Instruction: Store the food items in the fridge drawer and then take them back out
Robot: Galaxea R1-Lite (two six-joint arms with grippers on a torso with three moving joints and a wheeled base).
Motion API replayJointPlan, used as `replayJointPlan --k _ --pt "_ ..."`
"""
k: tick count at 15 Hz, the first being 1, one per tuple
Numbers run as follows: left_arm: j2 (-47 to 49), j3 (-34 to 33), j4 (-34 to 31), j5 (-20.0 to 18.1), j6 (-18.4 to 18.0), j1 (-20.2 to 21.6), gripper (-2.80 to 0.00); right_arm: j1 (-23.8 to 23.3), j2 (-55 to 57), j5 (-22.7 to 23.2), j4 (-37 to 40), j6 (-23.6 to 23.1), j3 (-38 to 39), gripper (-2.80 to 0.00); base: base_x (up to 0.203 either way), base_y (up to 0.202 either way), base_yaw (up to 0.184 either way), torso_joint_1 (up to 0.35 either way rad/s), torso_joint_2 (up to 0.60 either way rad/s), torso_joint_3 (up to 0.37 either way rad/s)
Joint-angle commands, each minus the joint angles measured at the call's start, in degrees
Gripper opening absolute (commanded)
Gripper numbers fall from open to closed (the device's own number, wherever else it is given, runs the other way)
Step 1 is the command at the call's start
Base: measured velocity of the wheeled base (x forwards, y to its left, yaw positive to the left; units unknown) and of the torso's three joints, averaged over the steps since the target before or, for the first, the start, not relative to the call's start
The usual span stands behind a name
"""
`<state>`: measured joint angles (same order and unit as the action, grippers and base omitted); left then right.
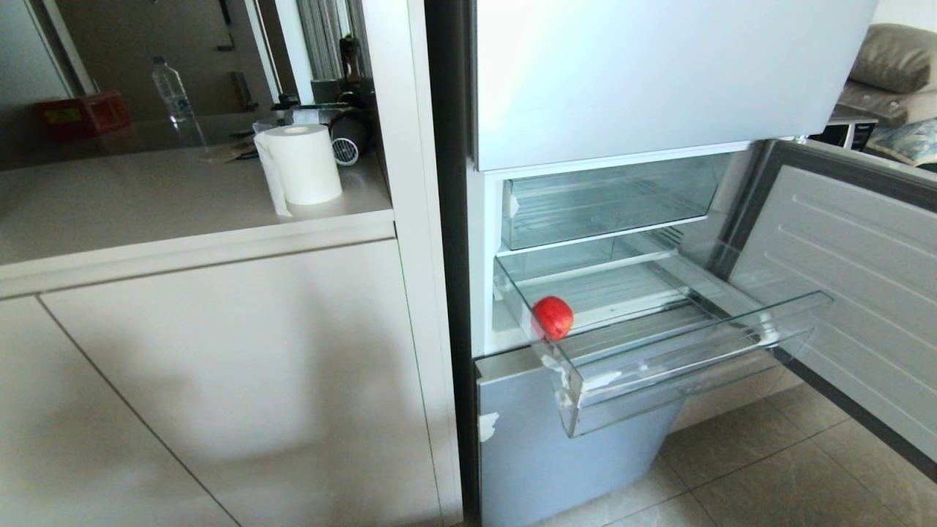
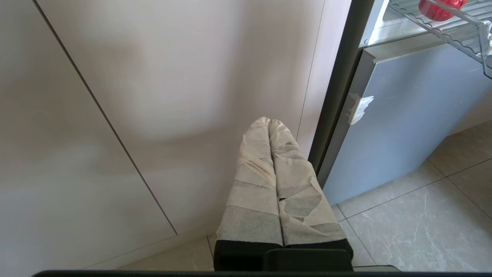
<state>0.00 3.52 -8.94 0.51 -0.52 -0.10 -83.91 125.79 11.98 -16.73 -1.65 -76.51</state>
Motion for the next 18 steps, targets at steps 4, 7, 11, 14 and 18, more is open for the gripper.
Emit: replayJointPlan --k 4,7,11,14,18 --pt "0.1 0.0 0.0 0.0 0.0 0.0 -2.80 -0.5 2.4 0.2 -0.1 -1.3 0.0 0.00 0.000 0.000 0.000 0.000 0.00 0.000" --pt "0.1 0.0 0.0 0.0 0.0 0.0 -2.80 -1.4 3.8 0.2 -0.2 -1.8 -0.4 0.00 0.000 0.000 0.000 0.000 0.00 0.000" --pt "0.1 0.0 0.0 0.0 0.0 0.0 -2.80 -1.7 5.9 1.2 -0.3 -1.7 -1.1 0.00 0.000 0.000 0.000 0.000 0.00 0.000" --pt "0.1 0.0 0.0 0.0 0.0 0.0 -2.80 -1.6 6.8 3.0 -0.3 -1.6 -1.3 0.00 0.000 0.000 0.000 0.000 0.00 0.000" --pt "0.1 0.0 0.0 0.0 0.0 0.0 -2.80 -1.6 8.0 3.6 -0.4 -1.3 -1.6 -2.80 0.000 0.000 0.000 0.000 0.00 0.000"
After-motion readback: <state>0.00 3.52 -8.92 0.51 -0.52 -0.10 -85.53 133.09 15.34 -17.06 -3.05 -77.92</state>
